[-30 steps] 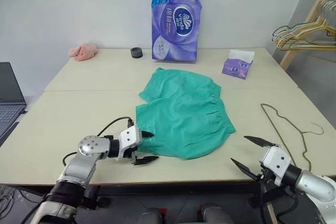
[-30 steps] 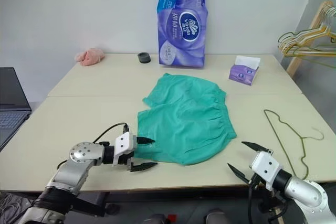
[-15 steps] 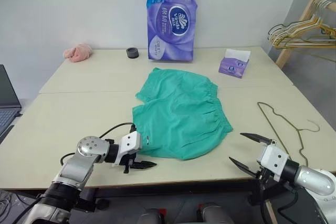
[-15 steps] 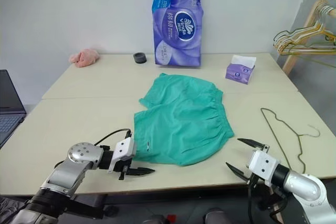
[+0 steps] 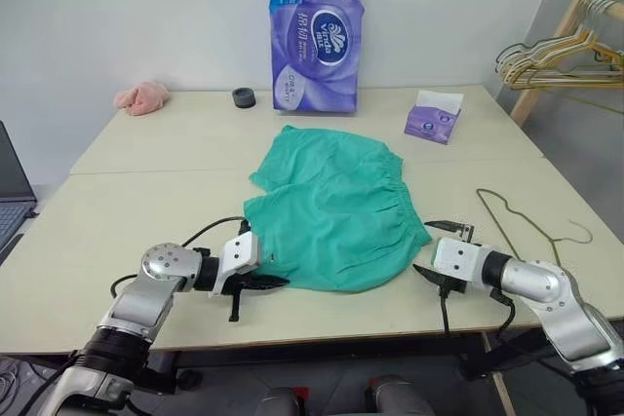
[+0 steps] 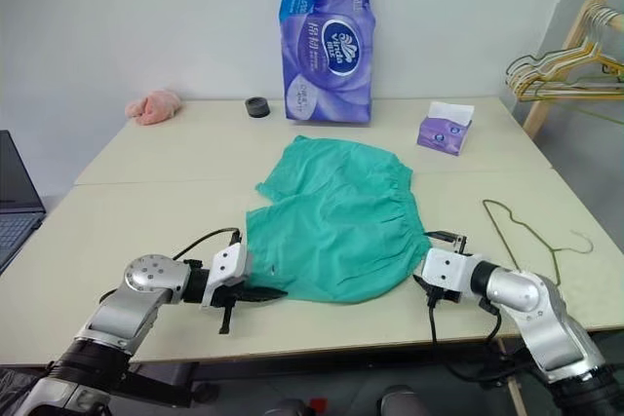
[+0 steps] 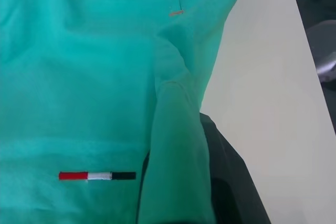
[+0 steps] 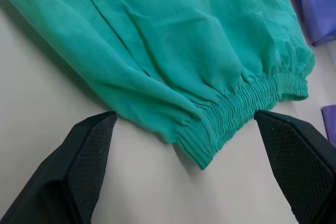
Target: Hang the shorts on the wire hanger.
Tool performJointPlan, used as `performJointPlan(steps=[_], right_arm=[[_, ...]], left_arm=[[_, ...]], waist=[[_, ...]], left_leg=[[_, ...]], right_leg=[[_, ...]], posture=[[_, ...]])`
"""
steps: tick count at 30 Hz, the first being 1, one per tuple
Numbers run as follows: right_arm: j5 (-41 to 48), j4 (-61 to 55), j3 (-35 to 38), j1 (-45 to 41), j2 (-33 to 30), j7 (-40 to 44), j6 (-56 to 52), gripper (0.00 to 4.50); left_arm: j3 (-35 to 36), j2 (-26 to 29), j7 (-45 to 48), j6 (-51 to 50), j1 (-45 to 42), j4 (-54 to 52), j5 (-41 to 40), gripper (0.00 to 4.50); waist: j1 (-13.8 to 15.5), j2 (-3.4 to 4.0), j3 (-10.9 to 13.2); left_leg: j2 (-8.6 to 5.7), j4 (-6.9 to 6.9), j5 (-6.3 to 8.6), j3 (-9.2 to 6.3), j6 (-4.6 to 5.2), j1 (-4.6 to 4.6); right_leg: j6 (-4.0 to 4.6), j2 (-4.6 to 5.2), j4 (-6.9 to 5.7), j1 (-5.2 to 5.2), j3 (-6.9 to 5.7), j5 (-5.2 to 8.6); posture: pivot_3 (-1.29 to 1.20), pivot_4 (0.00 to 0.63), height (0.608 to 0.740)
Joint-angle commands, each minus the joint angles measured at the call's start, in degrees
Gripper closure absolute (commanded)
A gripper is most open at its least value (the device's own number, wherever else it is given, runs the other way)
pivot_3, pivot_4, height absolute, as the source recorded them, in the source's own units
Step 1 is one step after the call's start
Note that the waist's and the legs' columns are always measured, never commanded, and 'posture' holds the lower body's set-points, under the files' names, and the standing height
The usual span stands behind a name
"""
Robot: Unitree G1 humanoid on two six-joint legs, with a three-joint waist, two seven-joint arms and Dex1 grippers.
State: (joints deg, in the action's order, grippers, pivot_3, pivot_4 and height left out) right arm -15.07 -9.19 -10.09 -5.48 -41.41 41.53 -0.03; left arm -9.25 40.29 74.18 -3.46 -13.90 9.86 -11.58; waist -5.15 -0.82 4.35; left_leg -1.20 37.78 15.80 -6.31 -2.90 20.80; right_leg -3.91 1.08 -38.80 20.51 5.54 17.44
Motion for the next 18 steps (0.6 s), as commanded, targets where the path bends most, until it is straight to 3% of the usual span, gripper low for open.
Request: performJointPlan(steps=[1, 8, 12, 18], right_arm=[[-2.7, 2.2, -1.6, -3.2, 1.8, -2.5, 0.8, 0.00], [-2.9, 6.9, -3.5, -7.2, 6.9, -5.2, 1.6, 0.00], [-3.0, 9.5, -4.2, -8.0, 8.4, -5.9, 2.4, 0.89], [-3.4, 12.9, -4.5, -8.2, 8.7, -7.0, 3.7, 3.01]], left_arm=[[2.8, 0.3, -0.4, -0.4, -1.3, -0.1, -2.2, 4.47], [4.2, 1.5, 1.3, -1.7, -1.4, -0.9, -4.2, 4.47], [4.6, 1.9, 1.8, -1.4, -2.2, 1.1, -4.3, 4.50], [6.6, 2.8, 2.3, -0.9, -5.2, 6.3, -4.6, 4.50]], waist=[[0.0, 0.00, 0.0], [-0.1, -0.01, 0.0], [-0.1, 0.00, 0.0], [-0.4, -0.04, 0.0]], left_leg=[[0.00, 0.00, 0.00, -0.01, 0.00, 0.00], [-0.01, 0.01, 0.00, -0.04, 0.00, 0.01], [-0.01, 0.02, 0.00, -0.06, 0.00, 0.00], [-0.03, 0.03, 0.00, -0.08, 0.00, 0.00]], right_leg=[[0.01, 0.01, -0.01, 0.00, 0.01, 0.00], [0.05, 0.01, -0.05, 0.01, 0.00, -0.03], [0.15, 0.01, -0.07, 0.01, -0.01, -0.09], [0.23, 0.00, -0.08, 0.01, -0.03, -0.14]], posture=[[-0.13, 0.022, 0.740], [-0.13, 0.018, 0.740], [-0.13, 0.017, 0.740], [-0.13, 0.017, 0.740]])
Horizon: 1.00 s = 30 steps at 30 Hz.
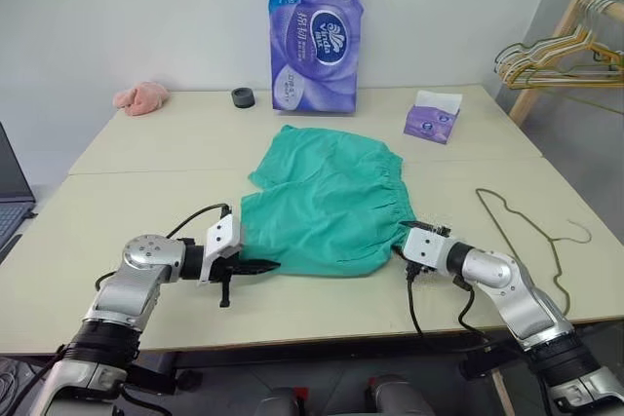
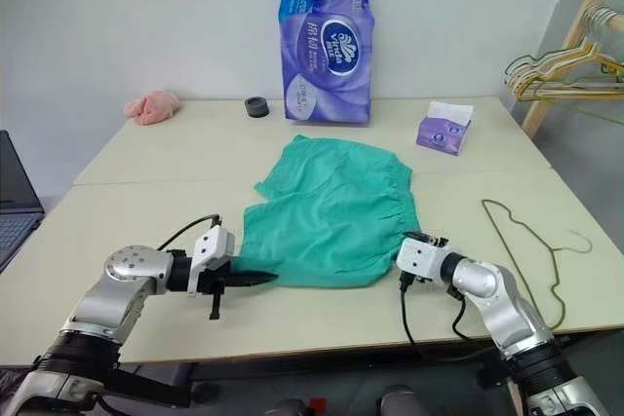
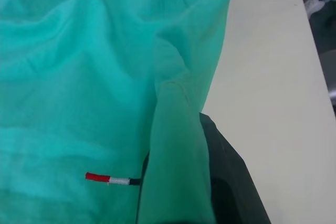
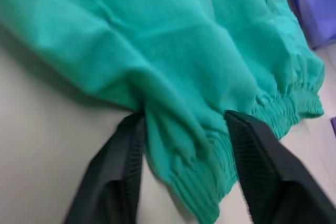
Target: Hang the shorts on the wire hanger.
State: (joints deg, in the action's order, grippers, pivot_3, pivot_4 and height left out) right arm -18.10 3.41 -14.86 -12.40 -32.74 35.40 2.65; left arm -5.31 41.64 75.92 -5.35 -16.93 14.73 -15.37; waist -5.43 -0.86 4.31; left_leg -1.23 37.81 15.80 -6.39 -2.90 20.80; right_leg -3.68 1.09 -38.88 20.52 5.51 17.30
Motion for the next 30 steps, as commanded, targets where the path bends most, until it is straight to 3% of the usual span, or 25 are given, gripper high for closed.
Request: performJointPlan(steps=[1, 4, 5, 13, 22, 30], right_arm=[[-0.2, 0.7, 0.3, -1.4, 0.1, -0.7, 0.9, 3.31], [0.5, 1.6, 0.4, -1.8, -0.3, 0.3, 1.2, 4.41], [0.7, 1.8, 0.6, -1.9, -0.6, 0.6, 1.4, 4.49], [3.4, -2.3, 2.3, -1.2, -6.3, 6.8, 2.9, 4.49], [11.4, -19.5, 3.8, 10.4, -16.4, 18.3, 0.5, 4.49], [14.6, -27.4, 5.1, 19.8, -24.6, 24.0, -0.8, 4.49]], left_arm=[[2.9, 1.7, 0.8, 1.3, -2.7, 2.4, -0.8, 4.50], [3.1, 2.1, 1.2, 2.5, -4.5, 5.1, -0.2, 4.50], [3.2, 2.2, 1.4, 2.9, -5.1, 5.9, -0.1, 4.50], [0.7, 4.4, 6.3, 1.3, -1.6, 1.3, -0.3, 4.50], [-4.6, 16.6, 16.5, -8.8, 20.2, -21.8, -4.9, 4.50], [-7.6, 27.0, 16.6, -8.4, 25.2, -27.3, -10.0, 4.50]], waist=[[-0.2, 0.00, 0.0], [-0.4, 0.00, 0.0], [-0.4, 0.00, 0.0], [-1.1, 0.01, 0.0], [-1.2, 0.15, 0.3], [-0.8, 0.17, 1.4]], left_leg=[[0.00, 0.00, 0.00, 0.00, 0.00, 0.00], [-0.02, -0.01, 0.00, 0.00, 0.00, 0.00], [-0.02, 0.00, 0.00, 0.00, 0.00, 0.00], [0.00, -0.01, 0.00, -0.04, 0.01, 0.01], [0.07, -0.06, 0.18, -0.09, 0.25, 0.02], [0.06, 0.04, 0.18, 0.01, 0.25, -0.15]], right_leg=[[0.00, -0.01, 0.00, 0.00, -0.01, 0.00], [0.02, -0.01, -0.01, 0.01, 0.00, -0.01], [0.02, -0.01, -0.01, 0.01, 0.00, -0.01], [0.03, 0.01, -0.01, 0.01, 0.01, -0.02], [-0.01, 0.05, -0.02, 0.04, 0.08, 0.28], [0.11, 0.11, -0.04, -0.13, 0.07, 0.57]], posture=[[-0.13, 0.017, 0.740], [-0.13, 0.016, 0.740], [-0.13, 0.017, 0.740], [-0.13, 0.025, 0.740], [-0.16, 0.051, 0.740], [-0.17, 0.063, 0.740]])
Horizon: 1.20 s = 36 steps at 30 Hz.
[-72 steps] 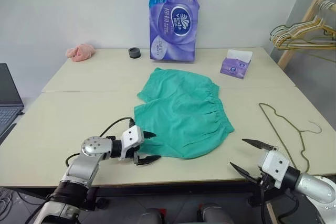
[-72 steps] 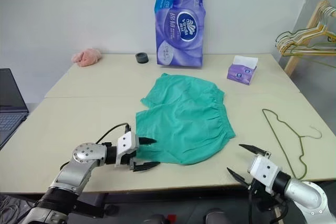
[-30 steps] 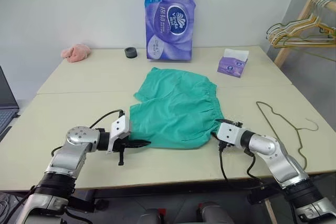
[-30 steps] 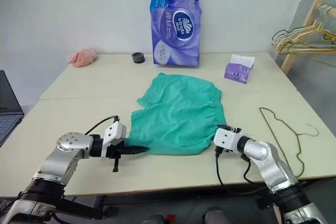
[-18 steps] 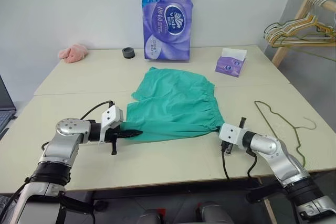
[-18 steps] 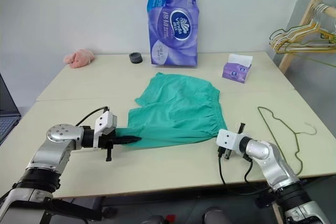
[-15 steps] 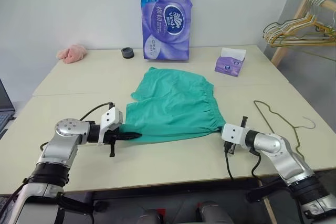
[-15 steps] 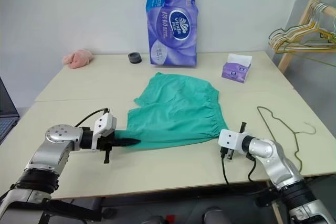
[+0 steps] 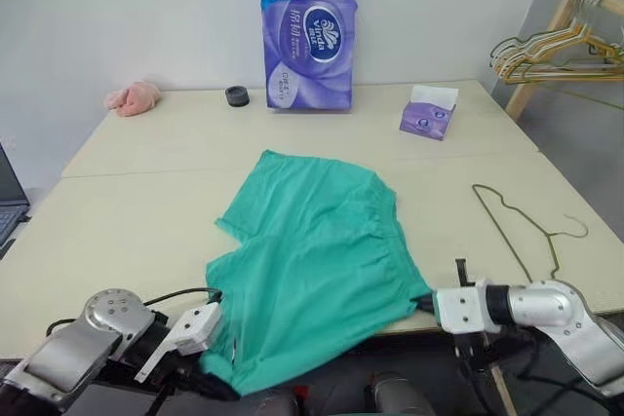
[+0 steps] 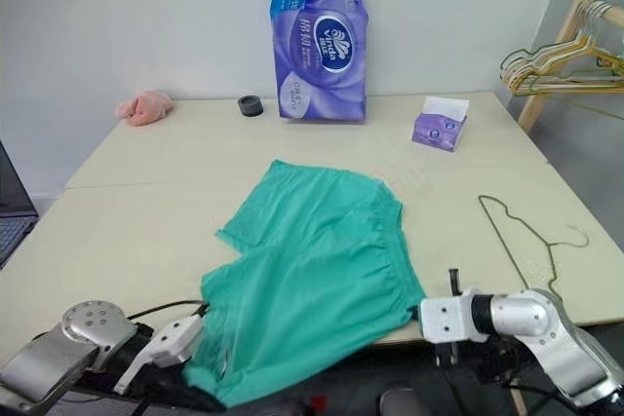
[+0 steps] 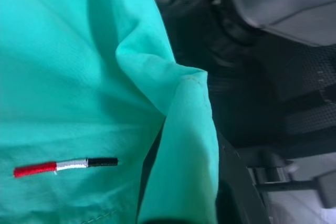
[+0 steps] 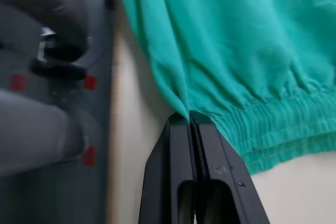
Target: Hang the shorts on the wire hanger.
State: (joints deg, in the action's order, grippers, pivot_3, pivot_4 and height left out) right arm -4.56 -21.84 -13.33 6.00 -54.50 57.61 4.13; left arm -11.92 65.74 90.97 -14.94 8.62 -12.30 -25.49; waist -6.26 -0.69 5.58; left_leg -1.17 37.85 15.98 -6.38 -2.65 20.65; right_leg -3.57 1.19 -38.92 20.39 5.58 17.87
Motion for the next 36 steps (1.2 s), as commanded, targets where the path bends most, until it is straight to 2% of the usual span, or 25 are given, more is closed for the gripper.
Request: performJointPlan(steps=[1, 9, 17, 26, 30, 36], right_arm=[[1.5, -3.4, 3.6, 2.5, -3.7, 2.4, -3.0, 4.49], [3.3, -9.1, 4.5, 6.9, -5.2, 2.8, -8.9, 4.49], [3.2, -9.5, 6.0, 9.7, -7.6, 3.6, -8.3, 4.49], [3.9, -10.7, 3.7, 6.8, -4.9, 3.5, -11.0, 4.49], [4.5, -11.3, 4.2, 6.1, -4.4, 3.5, -11.8, 3.58], [4.7, -11.5, 4.9, 6.6, -6.4, 5.5, -11.5, 1.55]], left_arm=[[-1.4, 3.1, 1.5, 1.9, -1.1, 0.1, 0.4, 4.50], [-4.6, 1.7, 1.5, 0.9, -8.5, 1.1, 0.6, 4.50], [-5.9, 3.0, 1.5, -0.3, -7.2, -0.9, -1.1, 4.50], [-4.3, 2.4, 0.8, -1.9, -4.9, -2.3, -0.9, 4.50], [-3.6, 1.2, -0.1, -4.7, -5.4, -3.4, -1.8, 3.57], [-2.2, -0.6, -1.2, -6.3, -5.0, -4.1, -2.6, 1.78]], waist=[[0.0, -0.03, 0.2], [-0.2, -0.26, 0.5], [-0.3, -0.32, 0.6], [-0.3, -0.35, 0.6], [-0.3, -0.35, 0.6], [-0.3, -0.35, 0.6]], left_leg=[[0.00, 0.00, 0.00, 0.04, 0.00, 0.00], [0.01, -0.02, 0.00, 0.15, 0.00, 0.12], [0.01, -0.03, 0.01, 0.18, 0.00, 0.13], [0.02, -0.02, 0.01, 0.18, 0.00, 0.13], [0.02, -0.01, 0.01, 0.17, 0.00, 0.13], [0.01, -0.02, 0.01, 0.18, 0.00, 0.13]], right_leg=[[0.00, 0.00, 0.00, 0.00, 0.00, 0.00], [-0.27, -0.05, 0.00, 0.08, -0.05, -0.15], [-0.28, -0.04, 0.02, 0.11, -0.04, -0.14], [-0.28, -0.04, 0.02, 0.11, -0.03, -0.15], [-0.29, -0.04, 0.01, 0.11, -0.04, -0.15], [-0.29, -0.03, 0.02, 0.11, -0.03, -0.15]], posture=[[-0.17, 0.063, 0.740], [-0.18, 0.064, 0.740], [-0.19, 0.065, 0.740], [-0.18, 0.067, 0.740], [-0.17, 0.065, 0.740], [-0.17, 0.061, 0.740]])
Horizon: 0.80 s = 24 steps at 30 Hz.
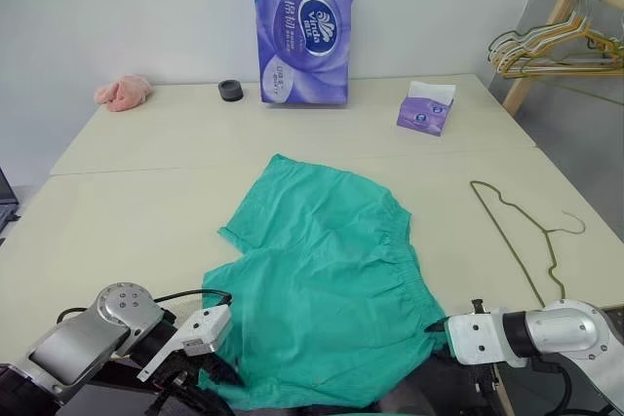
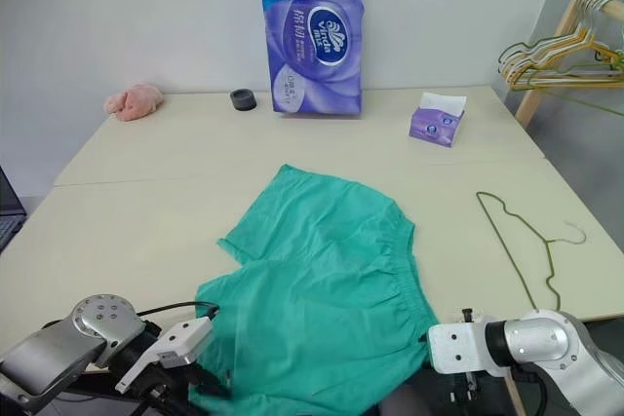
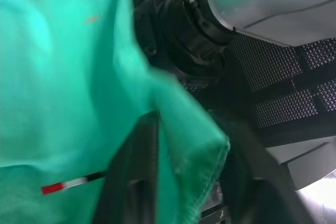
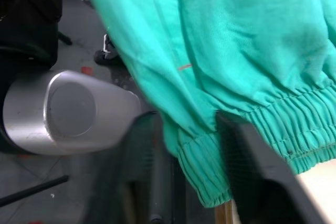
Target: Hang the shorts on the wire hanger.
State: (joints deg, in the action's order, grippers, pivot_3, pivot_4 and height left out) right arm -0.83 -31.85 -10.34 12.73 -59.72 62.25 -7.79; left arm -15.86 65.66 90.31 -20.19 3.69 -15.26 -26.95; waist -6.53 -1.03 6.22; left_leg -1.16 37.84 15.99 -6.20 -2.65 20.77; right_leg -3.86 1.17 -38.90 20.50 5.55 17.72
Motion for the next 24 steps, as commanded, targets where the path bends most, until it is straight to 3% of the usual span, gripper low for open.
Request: performJointPlan(steps=[1, 5, 15, 24], right_arm=[[1.1, -1.6, 2.1, 0.0, -1.6, 1.2, 0.3, 1.21], [2.3, -2.1, 3.6, 0.9, -3.5, 2.9, 0.6, 0.00], [16.8, -4.8, 17.6, 1.3, -2.9, 3.7, -11.5, 0.00], [27.6, -3.4, 28.3, -3.6, 11.5, -13.5, -28.3, 0.00]], left_arm=[[1.9, -0.8, -0.6, -1.1, 0.0, -1.1, -1.0, 1.51], [2.5, -1.5, -0.3, -1.1, 0.1, -1.0, -1.2, 0.37], [6.4, -7.8, -3.5, -5.1, -9.4, 5.9, -3.1, 0.37], [8.3, -15.8, -9.3, 0.5, -19.5, 19.6, 2.6, 0.37]], waist=[[0.0, -0.01, 0.0], [0.0, 0.00, 0.0], [0.0, -0.03, 0.0], [0.0, -0.05, 0.0]], left_leg=[[0.00, 0.00, 0.00, -0.01, 0.00, 0.00], [0.00, 0.01, 0.00, 0.00, 0.00, 0.00], [-0.01, 0.03, 0.00, -0.02, 0.00, 0.00], [-0.02, 0.02, 0.00, -0.07, 0.00, 0.04]], right_leg=[[0.00, 0.00, 0.00, 0.00, 0.00, 0.00], [-0.02, 0.00, 0.00, 0.00, 0.00, -0.01], [-0.05, 0.00, 0.00, -0.03, -0.01, -0.03], [-0.08, -0.01, 0.01, -0.01, 0.00, -0.06]], posture=[[-0.17, 0.061, 0.740], [-0.18, 0.061, 0.740], [-0.18, 0.060, 0.740], [-0.19, 0.056, 0.740]])
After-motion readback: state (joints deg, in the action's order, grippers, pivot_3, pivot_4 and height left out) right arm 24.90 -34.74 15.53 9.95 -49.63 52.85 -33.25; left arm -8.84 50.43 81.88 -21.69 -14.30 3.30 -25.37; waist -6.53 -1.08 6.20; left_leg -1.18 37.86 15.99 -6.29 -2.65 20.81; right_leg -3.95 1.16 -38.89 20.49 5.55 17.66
